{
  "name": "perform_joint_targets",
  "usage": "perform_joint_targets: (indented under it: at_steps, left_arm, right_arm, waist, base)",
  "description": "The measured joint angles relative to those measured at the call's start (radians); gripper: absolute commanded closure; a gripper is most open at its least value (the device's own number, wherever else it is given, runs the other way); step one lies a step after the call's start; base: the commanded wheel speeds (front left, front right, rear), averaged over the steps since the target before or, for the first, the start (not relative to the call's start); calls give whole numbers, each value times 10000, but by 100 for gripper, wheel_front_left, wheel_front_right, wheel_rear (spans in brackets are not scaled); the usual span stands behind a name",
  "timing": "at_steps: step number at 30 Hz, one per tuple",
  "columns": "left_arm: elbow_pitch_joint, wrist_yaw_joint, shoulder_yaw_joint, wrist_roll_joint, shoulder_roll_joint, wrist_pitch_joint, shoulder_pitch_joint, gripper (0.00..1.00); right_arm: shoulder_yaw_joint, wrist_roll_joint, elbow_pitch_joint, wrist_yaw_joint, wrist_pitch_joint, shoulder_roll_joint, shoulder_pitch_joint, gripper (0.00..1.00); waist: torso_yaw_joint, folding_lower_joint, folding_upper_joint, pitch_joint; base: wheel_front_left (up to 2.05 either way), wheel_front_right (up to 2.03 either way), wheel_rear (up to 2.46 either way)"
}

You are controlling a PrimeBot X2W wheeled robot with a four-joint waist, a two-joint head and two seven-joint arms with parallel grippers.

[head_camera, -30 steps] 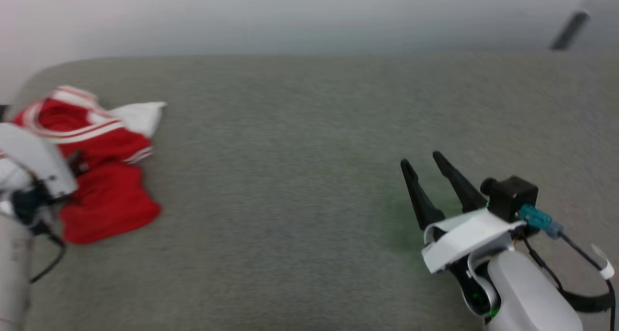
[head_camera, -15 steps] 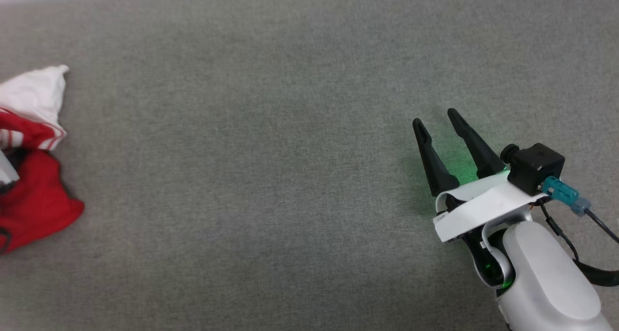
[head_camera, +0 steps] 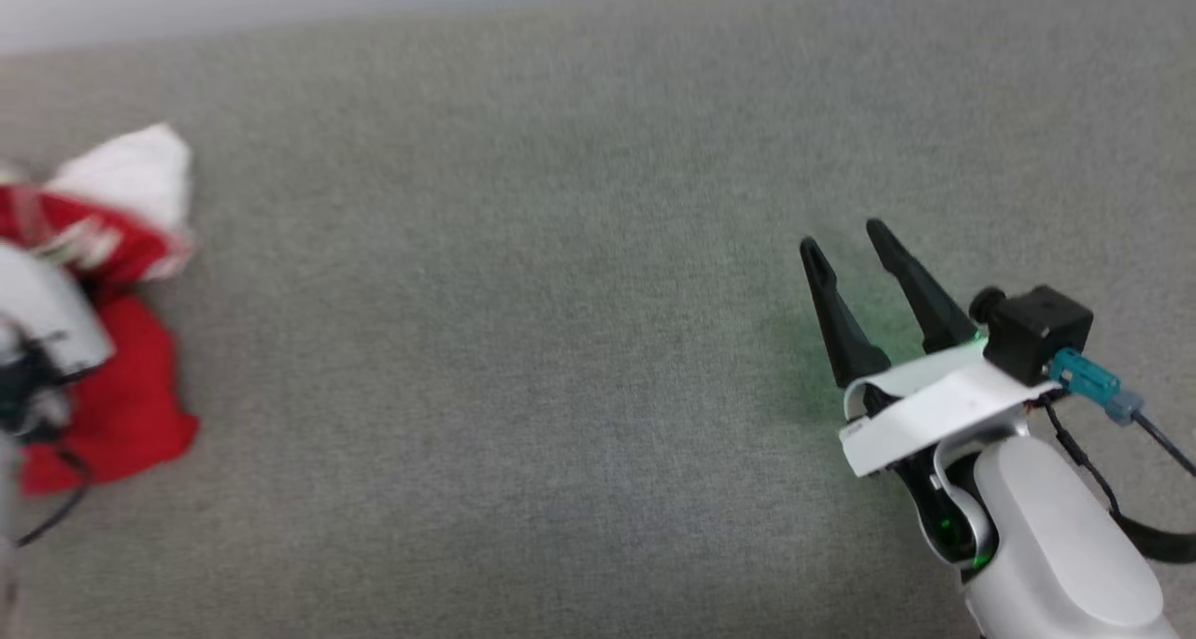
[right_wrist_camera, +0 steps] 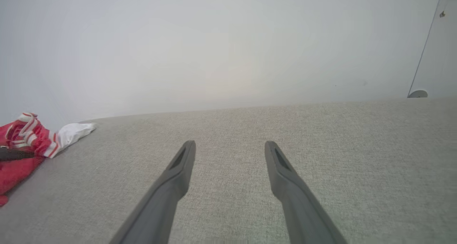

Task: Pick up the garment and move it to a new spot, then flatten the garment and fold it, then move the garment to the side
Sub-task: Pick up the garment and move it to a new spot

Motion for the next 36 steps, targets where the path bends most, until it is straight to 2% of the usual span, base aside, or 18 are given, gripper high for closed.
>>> perform_joint_targets:
  at_steps: [2,9,14,19,23,25,29,32,36]
  left_arm:
    - [-543,-46,-397,-221,-157,-203,38,100]
    - [-2865,-59,-1850,-1218,-10,-761,-213,100]
    - [-4652,-59,-3087,-1848,-138,-828,-479,100]
    - [-5969,-59,-4161,-2257,-694,-784,-862,100]
    - [-6903,-59,-5028,-2959,-1574,-727,-1110,100]
    - [-7139,-59,-5522,-3139,-1973,-911,-1311,100]
    - [-7035,-59,-6648,-3377,-2316,-1515,-1482,100]
    - [-6544,-59,-7626,-3476,-2186,-1764,-1455,100]
    - [-5714,-59,-8888,-3528,-1726,-1695,-1466,100]
  right_arm:
    - [-73,21,38,-2,0,2,153,0]
    - [-288,102,56,0,-2,71,448,0]
    - [-408,171,-21,0,-2,192,642,0]
    - [-527,251,-127,0,0,303,825,0]
    - [-779,366,-272,0,-2,391,939,0]
    - [-972,514,-314,0,-2,387,1038,0]
    - [-1294,589,-510,-2,-2,382,1020,0]
    - [-1547,614,-650,-2,-2,395,997,0]
    - [-1751,612,-740,-2,-2,408,1009,0]
  waist:
    - [79,0,0,-282]
    - [286,0,0,-1203]
    - [161,0,0,-1604]
    - [-281,0,-1,-1701]
    - [-730,-1,0,-1613]
    - [-938,0,0,-1531]
    - [-1332,0,0,-1288]
    - [-1644,-1,0,-1098]
    - [-1991,-1,0,-852]
  base:
    - [0,0,0]
    - [0,0,0]
    - [0,0,0]
    - [0,0,0]
    - [0,0,0]
    - [0,0,0]
    - [0,0,0]
    - [0,0,0]
    - [0,0,0]
